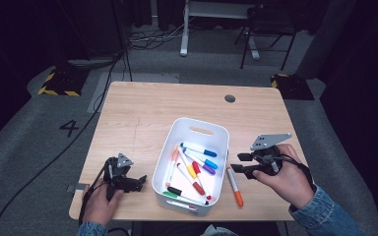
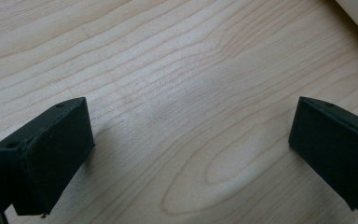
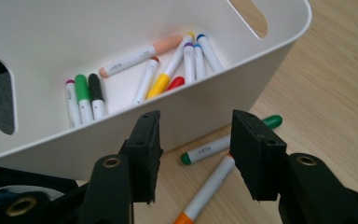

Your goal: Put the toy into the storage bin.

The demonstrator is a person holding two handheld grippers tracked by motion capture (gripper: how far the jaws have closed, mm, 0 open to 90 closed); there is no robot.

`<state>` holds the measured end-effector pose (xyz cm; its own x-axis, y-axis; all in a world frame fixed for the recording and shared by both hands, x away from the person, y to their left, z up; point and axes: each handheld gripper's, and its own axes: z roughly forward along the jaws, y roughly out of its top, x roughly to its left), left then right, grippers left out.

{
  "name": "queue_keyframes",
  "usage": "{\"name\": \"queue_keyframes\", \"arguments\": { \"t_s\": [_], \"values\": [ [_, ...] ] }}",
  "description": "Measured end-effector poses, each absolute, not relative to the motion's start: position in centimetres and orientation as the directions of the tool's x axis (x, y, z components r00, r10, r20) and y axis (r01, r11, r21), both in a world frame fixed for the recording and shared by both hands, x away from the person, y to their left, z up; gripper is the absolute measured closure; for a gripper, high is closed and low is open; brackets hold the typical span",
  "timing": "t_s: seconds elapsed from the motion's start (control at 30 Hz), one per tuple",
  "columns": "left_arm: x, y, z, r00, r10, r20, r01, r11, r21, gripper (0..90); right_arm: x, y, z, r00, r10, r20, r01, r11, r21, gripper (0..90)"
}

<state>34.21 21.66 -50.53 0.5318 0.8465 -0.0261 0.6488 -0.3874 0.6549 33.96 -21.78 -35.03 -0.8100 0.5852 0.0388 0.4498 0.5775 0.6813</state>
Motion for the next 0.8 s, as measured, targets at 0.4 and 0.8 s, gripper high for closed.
{"name": "queue_keyframes", "arguments": {
  "t_s": [0.4, 0.8],
  "values": [
    [34.2, 21.6, -50.5, 0.527, 0.849, -0.026, 0.651, -0.383, 0.656, 0.0, 35.3, -22.8, -40.2, -0.775, 0.627, 0.083, 0.54, 0.587, 0.603, 55.3],
    [34.2, 21.6, -50.5, 0.526, 0.85, -0.026, 0.651, -0.383, 0.655, 0.0, 35.7, -22.8, -44.9, -0.771, 0.626, 0.115, 0.583, 0.621, 0.523, 55.3]
  ]
}}
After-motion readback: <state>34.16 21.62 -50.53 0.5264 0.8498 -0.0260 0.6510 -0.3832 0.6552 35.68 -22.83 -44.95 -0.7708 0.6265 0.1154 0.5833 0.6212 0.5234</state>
